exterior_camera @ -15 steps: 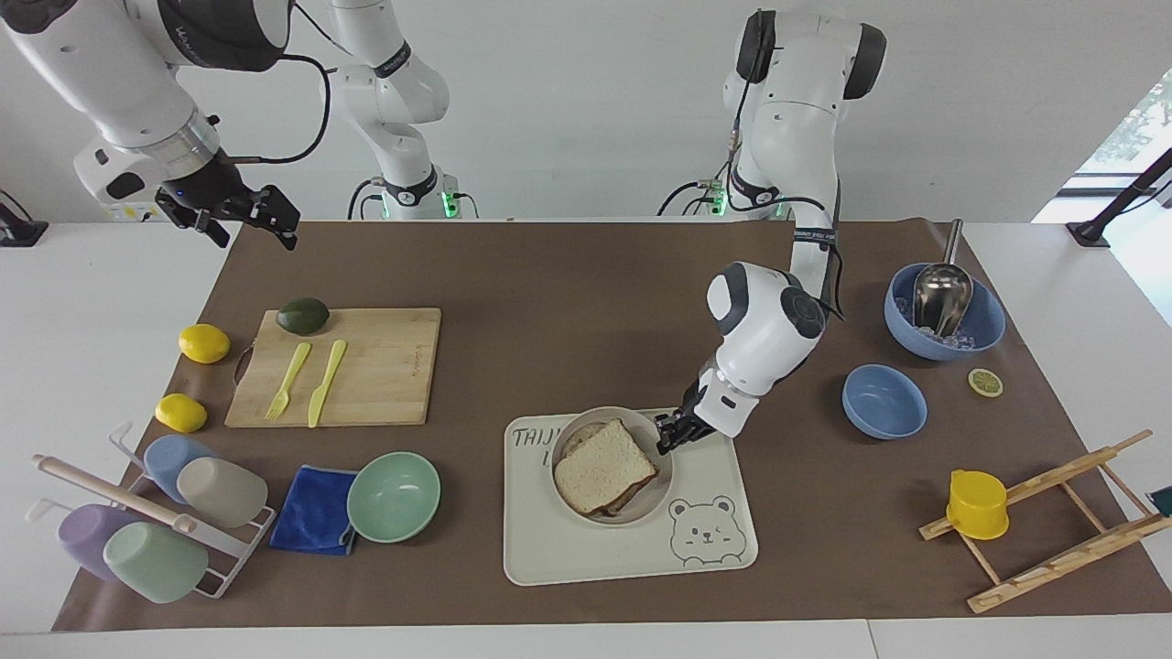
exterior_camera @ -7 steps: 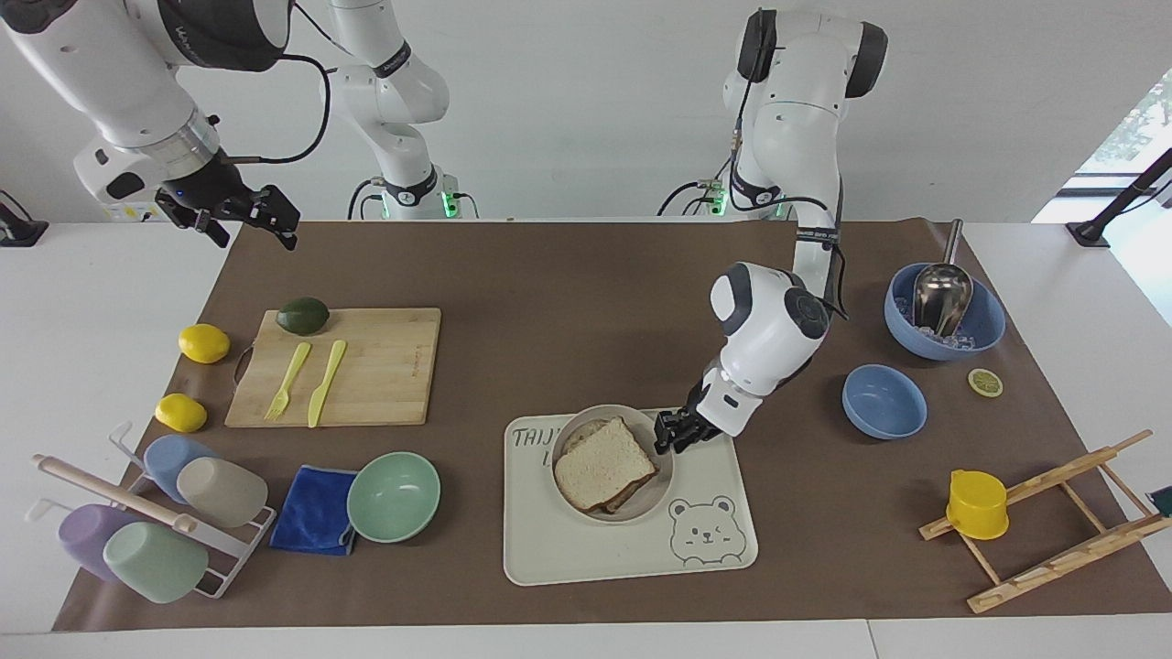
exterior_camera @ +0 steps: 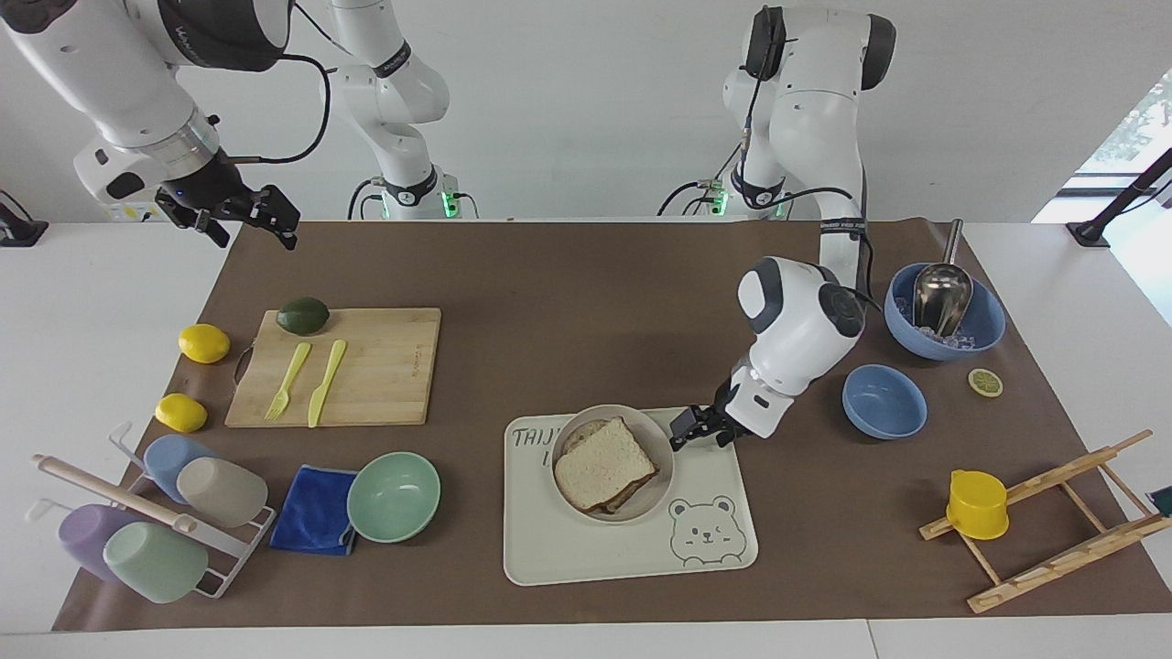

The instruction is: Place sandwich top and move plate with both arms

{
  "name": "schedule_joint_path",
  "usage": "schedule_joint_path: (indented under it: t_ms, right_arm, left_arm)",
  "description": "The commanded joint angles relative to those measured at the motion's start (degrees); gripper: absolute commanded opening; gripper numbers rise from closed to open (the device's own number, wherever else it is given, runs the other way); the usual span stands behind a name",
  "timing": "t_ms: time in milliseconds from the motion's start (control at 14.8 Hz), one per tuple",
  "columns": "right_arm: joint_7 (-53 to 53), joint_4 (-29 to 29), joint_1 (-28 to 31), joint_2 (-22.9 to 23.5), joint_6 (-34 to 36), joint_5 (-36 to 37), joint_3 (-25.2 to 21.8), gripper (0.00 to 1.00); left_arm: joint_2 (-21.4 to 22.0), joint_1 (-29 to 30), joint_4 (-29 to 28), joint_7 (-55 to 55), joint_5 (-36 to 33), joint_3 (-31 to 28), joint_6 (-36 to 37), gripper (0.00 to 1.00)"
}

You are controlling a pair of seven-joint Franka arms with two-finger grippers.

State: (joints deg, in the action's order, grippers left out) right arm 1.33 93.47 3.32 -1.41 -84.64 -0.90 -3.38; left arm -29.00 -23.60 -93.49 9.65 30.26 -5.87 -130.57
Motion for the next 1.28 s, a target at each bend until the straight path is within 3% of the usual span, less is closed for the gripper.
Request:
schedule_joint_path:
  t_ms: [0, 135, 472, 1011, 1213]
  right_arm:
    - [-0.80, 0.92, 0.29, -0.79, -0.62, -0.50, 0.30, 1.00]
    - [-0.80, 0.92, 0.29, -0.88, -0.62, -0.50, 0.30, 1.00]
    - [-0.80, 0.92, 0.29, -0.88, -0.62, -0.50, 0.30, 1.00]
    - [-0.80, 0.92, 0.29, -0.88, -0.62, -0.50, 0.30, 1.00]
    - [-0.80, 0.92, 0.29, -0.88, -0.62, -0.50, 0.30, 1.00]
  left_arm:
    - [7.71, 2.32, -1.17, -0.43, -1.25, -2.99, 9.16, 1.00]
    - [11.40, 2.33, -1.08, -0.34, -6.23, -6.16, 14.97, 1.00]
    - [22.74, 3.90, -1.08, -0.86, -23.12, -6.43, 29.21, 1.00]
    - [32.33, 5.67, -1.69, -7.80, -30.52, -6.17, 42.67, 1.00]
    - [32.43, 14.16, -2.65, -11.40, -30.52, 1.01, 43.22, 1.00]
